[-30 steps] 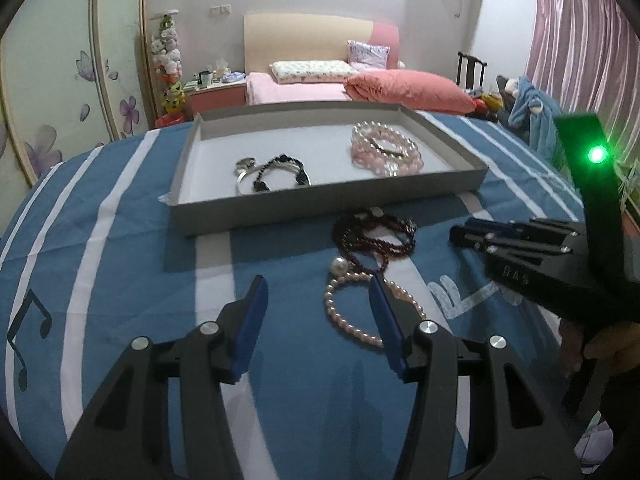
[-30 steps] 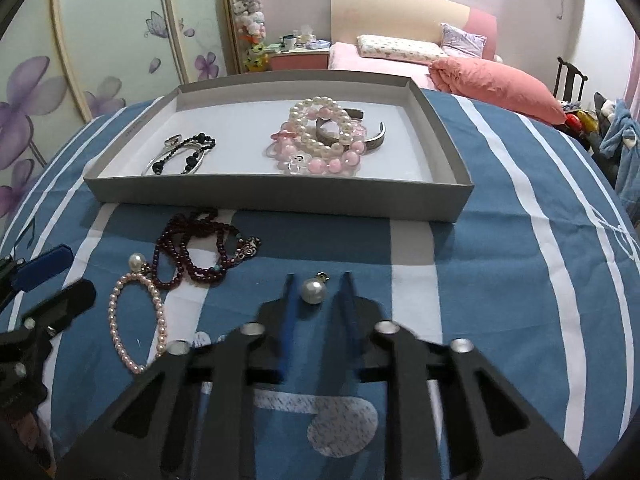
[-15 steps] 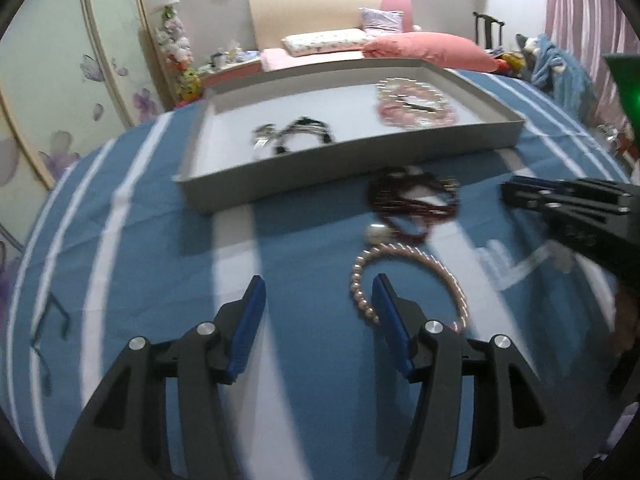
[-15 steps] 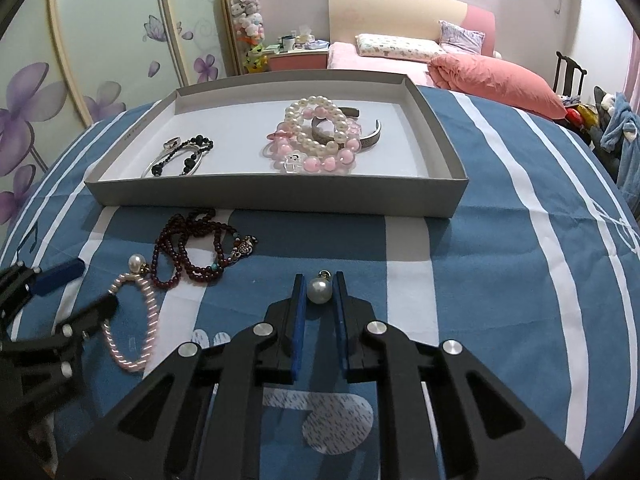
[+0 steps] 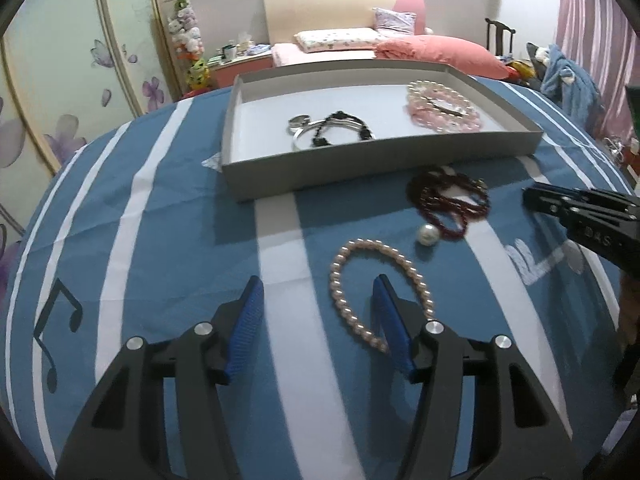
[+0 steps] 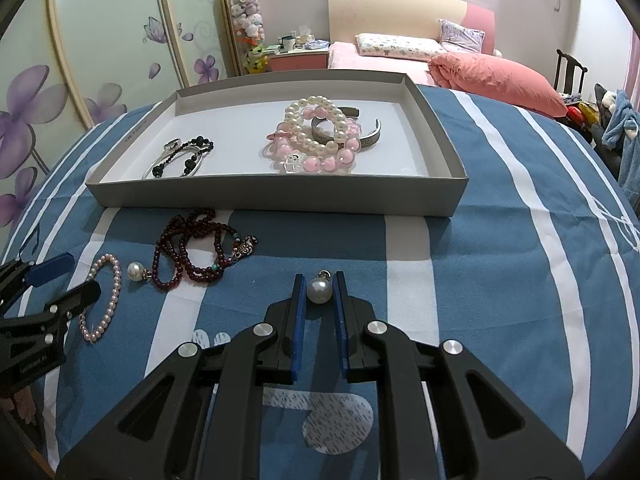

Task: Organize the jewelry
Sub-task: 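Move the right gripper to the silver pearl pendant while the left moves to the pink pearl bracelet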

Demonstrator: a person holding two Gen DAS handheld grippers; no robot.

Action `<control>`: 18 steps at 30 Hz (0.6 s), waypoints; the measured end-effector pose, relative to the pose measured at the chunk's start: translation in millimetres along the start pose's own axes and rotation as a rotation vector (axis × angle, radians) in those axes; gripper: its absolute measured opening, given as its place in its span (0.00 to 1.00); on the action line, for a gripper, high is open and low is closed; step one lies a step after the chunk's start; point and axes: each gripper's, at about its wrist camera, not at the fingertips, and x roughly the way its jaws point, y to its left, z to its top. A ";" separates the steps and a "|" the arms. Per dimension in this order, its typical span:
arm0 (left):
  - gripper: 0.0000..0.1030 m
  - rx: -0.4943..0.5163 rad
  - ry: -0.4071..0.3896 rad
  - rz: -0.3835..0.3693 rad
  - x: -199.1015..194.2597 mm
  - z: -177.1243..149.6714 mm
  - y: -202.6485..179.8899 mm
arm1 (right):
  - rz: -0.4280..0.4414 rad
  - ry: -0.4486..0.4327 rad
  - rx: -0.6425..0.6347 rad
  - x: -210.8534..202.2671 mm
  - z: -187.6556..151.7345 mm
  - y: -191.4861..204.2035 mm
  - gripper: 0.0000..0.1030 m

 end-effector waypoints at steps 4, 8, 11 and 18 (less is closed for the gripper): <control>0.51 0.004 -0.003 -0.006 0.2 0.6 -7.5 | 0.000 0.000 0.000 0.1 0.0 0.0 0.14; 0.40 0.014 -0.009 -0.011 0.3 1.5 -13.4 | -0.002 0.000 -0.002 0.0 0.1 -0.1 0.14; 0.34 0.024 -0.011 -0.013 -0.4 2.0 -15.8 | -0.004 0.000 -0.004 0.3 0.6 0.1 0.14; 0.22 0.005 -0.007 -0.014 -0.4 1.9 -8.2 | -0.004 0.000 -0.003 0.3 0.6 0.9 0.14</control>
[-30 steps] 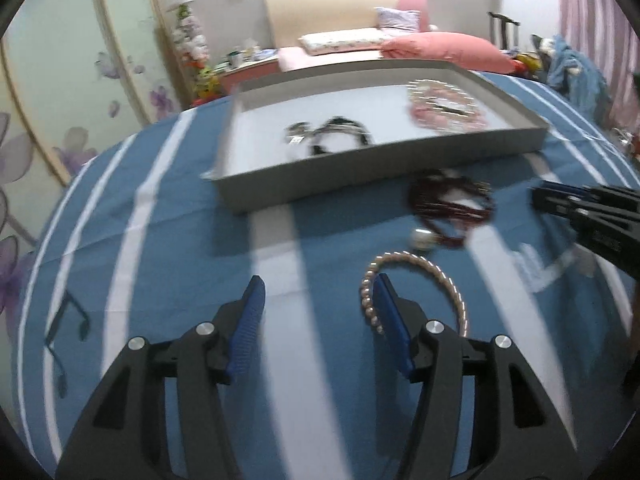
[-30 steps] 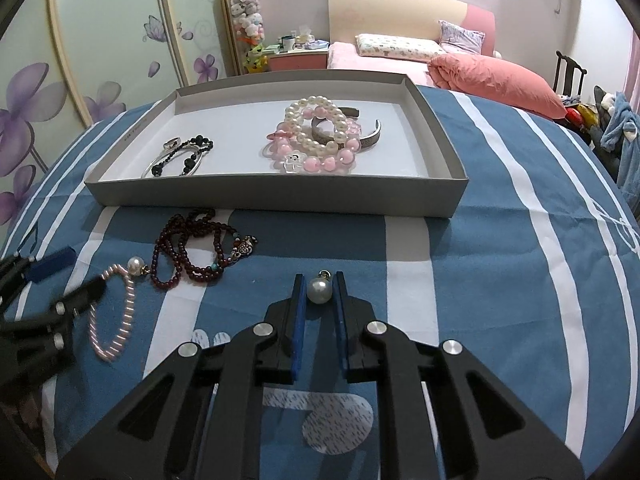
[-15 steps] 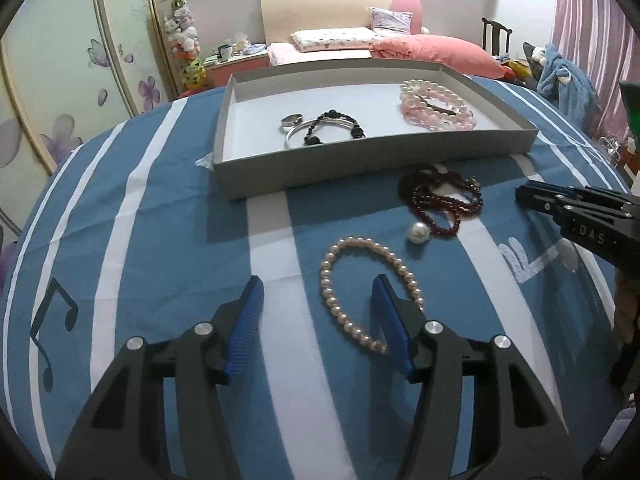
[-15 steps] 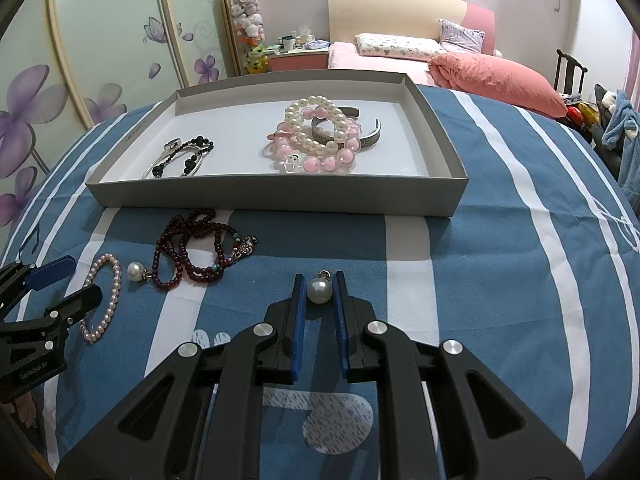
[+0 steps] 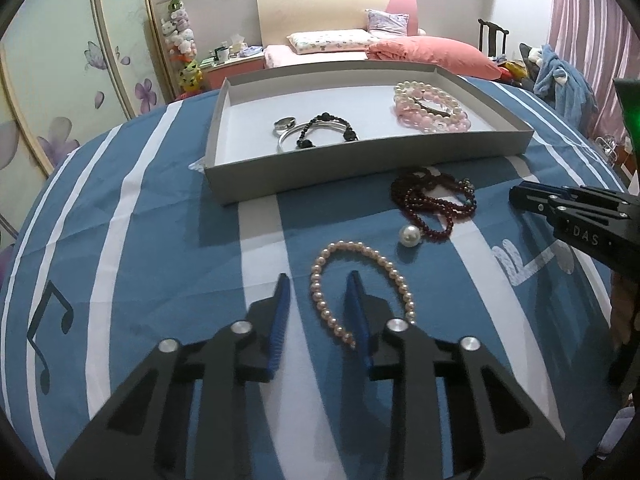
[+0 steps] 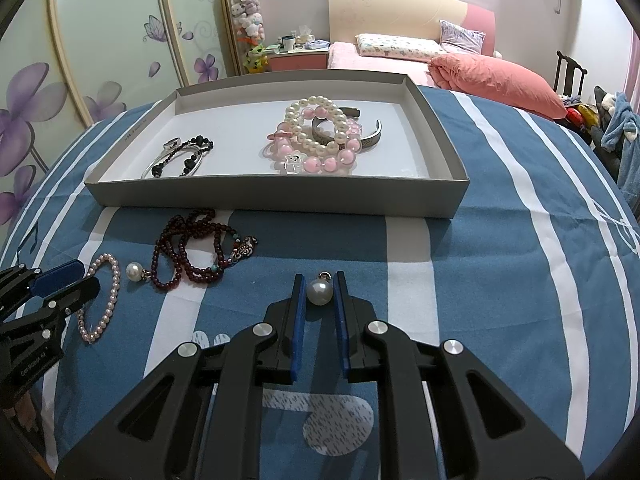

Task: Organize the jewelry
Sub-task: 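Move the right gripper to the silver pearl pendant while the left moves to the pink pearl bracelet, then close the right gripper on the pendant and lift while the left grips and lifts the pink bracelet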

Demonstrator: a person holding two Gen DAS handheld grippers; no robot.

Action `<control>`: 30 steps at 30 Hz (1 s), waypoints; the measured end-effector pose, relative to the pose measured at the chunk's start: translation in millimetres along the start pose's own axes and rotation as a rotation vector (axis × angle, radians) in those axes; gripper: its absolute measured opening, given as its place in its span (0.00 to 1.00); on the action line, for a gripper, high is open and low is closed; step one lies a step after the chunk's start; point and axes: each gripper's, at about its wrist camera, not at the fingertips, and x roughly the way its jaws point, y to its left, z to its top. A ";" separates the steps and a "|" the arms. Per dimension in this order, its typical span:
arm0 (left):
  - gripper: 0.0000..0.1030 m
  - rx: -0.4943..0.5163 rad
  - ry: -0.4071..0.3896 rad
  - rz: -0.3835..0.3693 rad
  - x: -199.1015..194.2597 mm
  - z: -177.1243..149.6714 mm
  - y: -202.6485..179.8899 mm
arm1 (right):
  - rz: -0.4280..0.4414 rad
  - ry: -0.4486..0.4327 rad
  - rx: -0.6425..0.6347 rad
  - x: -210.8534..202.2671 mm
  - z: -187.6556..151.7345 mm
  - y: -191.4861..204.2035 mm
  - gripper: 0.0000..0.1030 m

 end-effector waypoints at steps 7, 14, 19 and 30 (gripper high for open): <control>0.07 -0.005 0.001 0.013 0.9 0.2 6.0 | 0.012 -0.002 0.025 -0.3 0.3 -2.6 0.14; 0.06 -0.082 -0.018 -0.022 -4.8 0.0 18.4 | 0.033 -0.020 0.056 -7.4 -3.6 -5.3 0.13; 0.06 -0.103 -0.054 -0.042 -13.7 1.5 18.6 | 0.043 -0.031 0.048 -12.4 -5.2 -0.1 0.13; 0.06 -0.156 -0.163 -0.086 -42.8 3.5 19.3 | 0.087 -0.092 0.047 -31.1 -7.1 12.2 0.13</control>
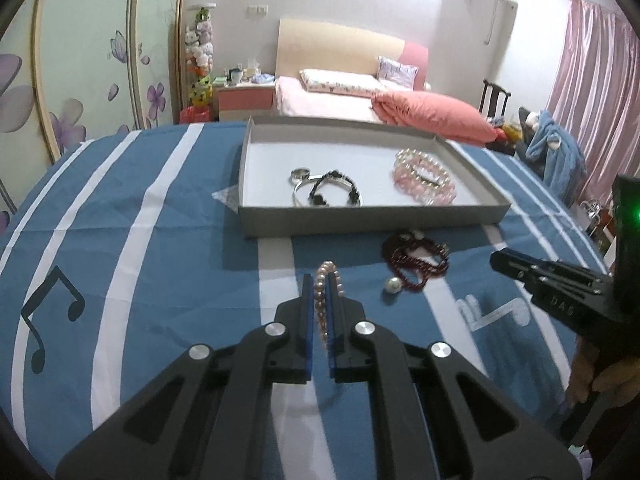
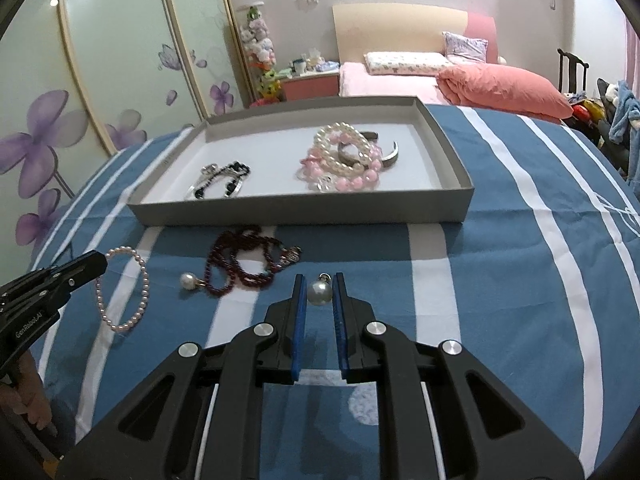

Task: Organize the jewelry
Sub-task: 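Close the right gripper on the pendant and lift while the left grips and lifts the pink bracelet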

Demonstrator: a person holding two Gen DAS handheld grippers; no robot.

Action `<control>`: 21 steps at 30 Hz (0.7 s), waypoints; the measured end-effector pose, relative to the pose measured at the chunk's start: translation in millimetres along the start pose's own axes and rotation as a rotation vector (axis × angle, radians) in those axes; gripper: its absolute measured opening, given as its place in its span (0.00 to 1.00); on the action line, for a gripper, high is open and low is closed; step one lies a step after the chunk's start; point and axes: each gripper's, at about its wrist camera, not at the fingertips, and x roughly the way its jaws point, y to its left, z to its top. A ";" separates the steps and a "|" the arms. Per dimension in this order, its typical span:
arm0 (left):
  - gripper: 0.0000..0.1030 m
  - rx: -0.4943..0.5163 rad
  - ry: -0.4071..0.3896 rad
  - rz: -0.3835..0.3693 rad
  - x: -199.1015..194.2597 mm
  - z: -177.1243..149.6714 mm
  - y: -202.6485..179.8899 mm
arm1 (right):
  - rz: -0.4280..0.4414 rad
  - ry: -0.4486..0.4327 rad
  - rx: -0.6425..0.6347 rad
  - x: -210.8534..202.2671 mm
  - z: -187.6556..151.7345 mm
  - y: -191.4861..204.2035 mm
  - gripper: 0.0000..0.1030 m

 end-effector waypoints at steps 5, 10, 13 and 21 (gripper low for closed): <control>0.06 -0.004 -0.041 -0.008 -10.8 -3.2 -7.9 | 0.021 -0.040 0.003 -9.9 -0.4 6.9 0.13; 0.06 -0.006 -0.076 -0.006 -18.6 -6.5 -14.4 | 0.027 -0.093 0.000 -22.0 0.0 14.0 0.13; 0.06 -0.007 -0.099 -0.003 -23.2 -8.4 -19.0 | 0.030 -0.124 0.003 -28.6 0.8 17.5 0.13; 0.06 -0.002 -0.174 0.021 -39.3 -7.7 -28.7 | 0.009 -0.212 -0.023 -45.2 2.7 27.2 0.13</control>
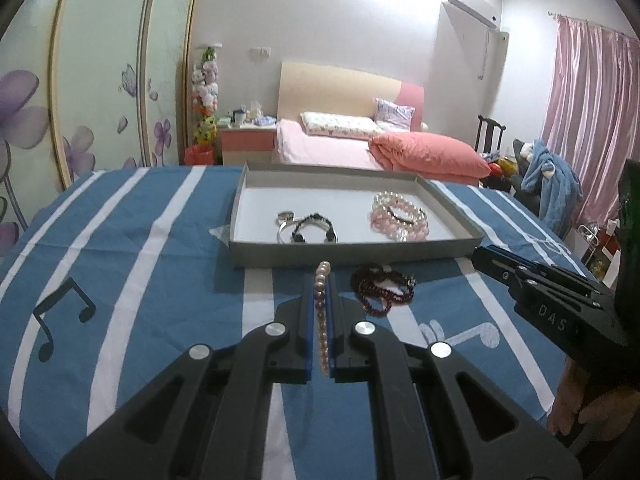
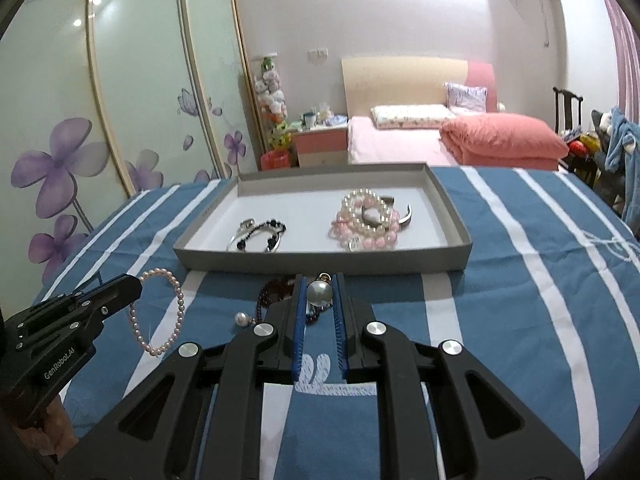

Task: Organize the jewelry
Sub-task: 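Close the right gripper on the pendant and lift while the left grips and lifts the pink bracelet, then carry the pendant in the right gripper over the tray while the left carries the pink bracelet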

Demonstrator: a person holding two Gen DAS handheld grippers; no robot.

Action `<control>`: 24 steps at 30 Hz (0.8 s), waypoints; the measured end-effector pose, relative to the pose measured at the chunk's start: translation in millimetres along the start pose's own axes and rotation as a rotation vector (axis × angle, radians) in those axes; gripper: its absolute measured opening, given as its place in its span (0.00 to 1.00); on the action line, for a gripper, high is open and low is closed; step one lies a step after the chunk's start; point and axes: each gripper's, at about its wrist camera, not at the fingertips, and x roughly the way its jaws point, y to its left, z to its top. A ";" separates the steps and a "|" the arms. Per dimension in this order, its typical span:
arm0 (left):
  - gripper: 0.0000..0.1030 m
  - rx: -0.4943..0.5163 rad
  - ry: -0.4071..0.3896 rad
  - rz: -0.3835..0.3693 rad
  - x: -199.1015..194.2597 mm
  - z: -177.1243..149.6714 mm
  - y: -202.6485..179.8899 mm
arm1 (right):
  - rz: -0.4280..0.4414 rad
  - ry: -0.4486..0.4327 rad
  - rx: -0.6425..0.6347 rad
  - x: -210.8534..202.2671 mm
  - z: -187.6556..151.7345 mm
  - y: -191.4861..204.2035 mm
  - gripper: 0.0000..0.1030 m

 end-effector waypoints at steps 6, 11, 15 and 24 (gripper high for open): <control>0.06 0.006 -0.069 0.042 -11.4 8.4 -5.1 | -0.009 -0.053 -0.015 -8.9 4.4 4.9 0.13; 0.06 0.018 -0.121 0.079 -18.6 15.2 -9.9 | -0.020 -0.097 -0.022 -14.8 10.4 6.8 0.13; 0.06 0.035 -0.168 0.101 -26.3 21.3 -14.0 | -0.038 -0.146 -0.035 -21.3 17.5 9.7 0.13; 0.06 0.035 -0.252 0.101 -33.3 42.5 -20.0 | -0.080 -0.288 -0.069 -37.3 37.3 13.1 0.13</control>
